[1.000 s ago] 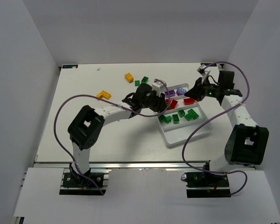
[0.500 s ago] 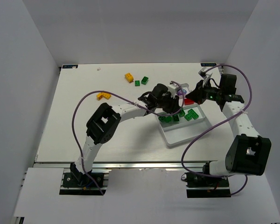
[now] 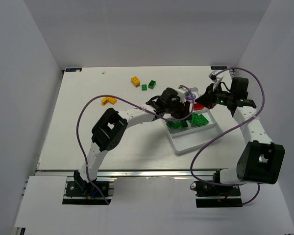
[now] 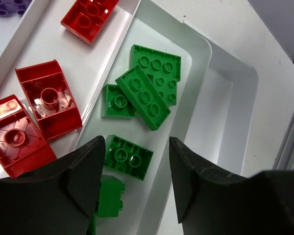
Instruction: Sort the legos into containers by color
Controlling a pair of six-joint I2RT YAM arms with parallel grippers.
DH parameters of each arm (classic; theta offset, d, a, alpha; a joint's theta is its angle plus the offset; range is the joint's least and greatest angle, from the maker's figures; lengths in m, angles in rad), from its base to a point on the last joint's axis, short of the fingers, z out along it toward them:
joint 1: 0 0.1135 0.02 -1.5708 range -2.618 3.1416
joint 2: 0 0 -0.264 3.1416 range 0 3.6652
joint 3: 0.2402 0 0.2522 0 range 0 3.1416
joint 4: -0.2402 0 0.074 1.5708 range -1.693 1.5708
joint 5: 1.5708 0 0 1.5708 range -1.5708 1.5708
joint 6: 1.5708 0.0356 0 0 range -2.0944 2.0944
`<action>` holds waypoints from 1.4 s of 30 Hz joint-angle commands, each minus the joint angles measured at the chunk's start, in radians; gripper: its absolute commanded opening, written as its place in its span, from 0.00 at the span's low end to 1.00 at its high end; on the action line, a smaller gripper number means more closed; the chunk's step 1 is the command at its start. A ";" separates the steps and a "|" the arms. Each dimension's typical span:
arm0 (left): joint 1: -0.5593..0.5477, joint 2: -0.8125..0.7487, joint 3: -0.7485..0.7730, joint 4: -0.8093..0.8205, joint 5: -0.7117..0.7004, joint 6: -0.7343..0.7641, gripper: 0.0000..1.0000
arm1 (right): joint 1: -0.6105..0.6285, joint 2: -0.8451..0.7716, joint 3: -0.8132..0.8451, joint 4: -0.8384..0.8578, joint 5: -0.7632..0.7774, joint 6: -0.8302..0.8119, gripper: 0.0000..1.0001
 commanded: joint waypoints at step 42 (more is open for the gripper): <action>0.333 -0.870 -0.745 -0.281 -0.530 -0.351 0.63 | 0.434 0.970 1.064 0.070 0.605 0.791 0.89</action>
